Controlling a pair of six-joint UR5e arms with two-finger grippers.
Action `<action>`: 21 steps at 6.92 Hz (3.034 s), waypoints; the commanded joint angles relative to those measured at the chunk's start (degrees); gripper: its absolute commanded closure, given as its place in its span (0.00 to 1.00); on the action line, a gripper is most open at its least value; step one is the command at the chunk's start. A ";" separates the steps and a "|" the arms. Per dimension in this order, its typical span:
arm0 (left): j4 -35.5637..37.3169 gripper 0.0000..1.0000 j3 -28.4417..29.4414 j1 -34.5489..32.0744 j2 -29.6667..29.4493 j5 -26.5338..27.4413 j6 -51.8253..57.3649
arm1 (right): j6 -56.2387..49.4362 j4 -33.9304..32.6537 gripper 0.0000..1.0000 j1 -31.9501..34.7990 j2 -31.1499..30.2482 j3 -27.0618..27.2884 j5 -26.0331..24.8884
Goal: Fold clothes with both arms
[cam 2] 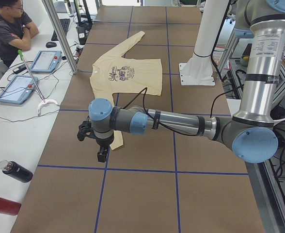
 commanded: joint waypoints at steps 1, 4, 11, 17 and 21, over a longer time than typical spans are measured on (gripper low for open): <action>-0.17 0.01 -0.16 -0.05 -0.08 0.00 0.01 | 0.09 0.25 0.00 0.13 -0.02 -0.05 0.10; -0.70 0.01 -0.51 0.21 -2.70 -0.17 0.01 | 0.18 0.78 0.00 -2.04 4.00 0.38 0.88; -13.18 0.01 0.70 3.90 -4.03 -6.33 -2.80 | 15.10 15.18 0.00 -15.24 4.50 0.66 1.24; -16.61 0.01 0.72 3.99 -2.90 -6.50 -2.89 | 31.82 34.62 0.00 -30.44 -2.22 -1.98 -7.36; -16.52 0.01 -0.51 3.99 -2.90 -6.50 -2.89 | 31.55 39.36 0.00 -32.20 -0.37 -7.08 -6.67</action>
